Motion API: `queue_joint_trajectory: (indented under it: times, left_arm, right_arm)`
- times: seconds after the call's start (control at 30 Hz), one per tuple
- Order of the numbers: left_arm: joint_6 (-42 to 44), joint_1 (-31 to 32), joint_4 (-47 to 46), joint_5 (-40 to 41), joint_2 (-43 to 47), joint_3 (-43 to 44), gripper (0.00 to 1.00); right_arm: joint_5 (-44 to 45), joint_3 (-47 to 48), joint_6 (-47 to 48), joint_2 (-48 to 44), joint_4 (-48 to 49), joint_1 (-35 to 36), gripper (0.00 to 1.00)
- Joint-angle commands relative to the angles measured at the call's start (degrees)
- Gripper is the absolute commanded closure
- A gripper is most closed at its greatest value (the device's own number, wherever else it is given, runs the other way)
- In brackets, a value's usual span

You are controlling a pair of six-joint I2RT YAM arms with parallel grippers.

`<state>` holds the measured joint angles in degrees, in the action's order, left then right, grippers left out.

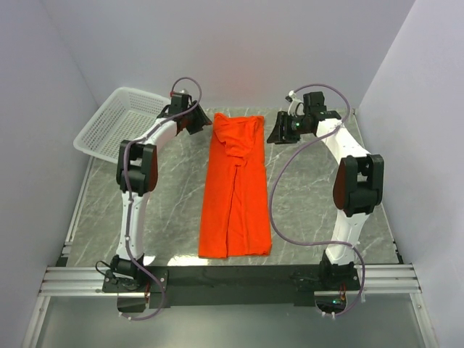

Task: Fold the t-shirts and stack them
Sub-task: Fold the tshirt

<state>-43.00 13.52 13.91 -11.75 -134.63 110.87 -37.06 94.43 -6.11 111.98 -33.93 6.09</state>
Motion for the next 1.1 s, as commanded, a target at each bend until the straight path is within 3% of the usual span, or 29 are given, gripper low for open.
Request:
queue_joint_trajectory:
  times: [0.0, 0.33, 0.63, 0.73, 0.87, 1.07]
  left_arm:
    - [-2.96, -0.69, -0.91, -0.82, -5.53, 9.60, 0.44]
    - [-7.18, -0.95, -6.44, -7.06, -13.11, 15.25, 0.47]
    - [-9.11, 0.28, -5.22, -6.45, -16.45, 17.53, 0.53]
    - [-9.38, 0.54, -3.28, -3.90, -17.16, 18.42, 0.59]
    - [-10.17, 0.54, -2.92, -1.88, -17.07, 18.51, 0.78]
    - [-9.73, 0.20, -2.84, 0.58, -15.50, 18.68, 0.96]
  right_arm:
    - [-1.87, -0.65, -2.59, -1.15, 3.08, -0.46, 0.50]
    - [-2.23, -4.26, -2.50, -3.35, 3.96, -3.10, 0.50]
    - [-1.70, -5.13, -2.50, -3.61, 3.96, -3.45, 0.50]
    - [-1.61, -5.75, -2.50, -4.14, 3.88, -3.63, 0.50]
    - [-1.61, -6.72, -2.42, -4.84, 4.31, -3.71, 0.50]
    - [-1.61, -7.51, -2.50, -5.37, 4.40, -4.24, 0.50]
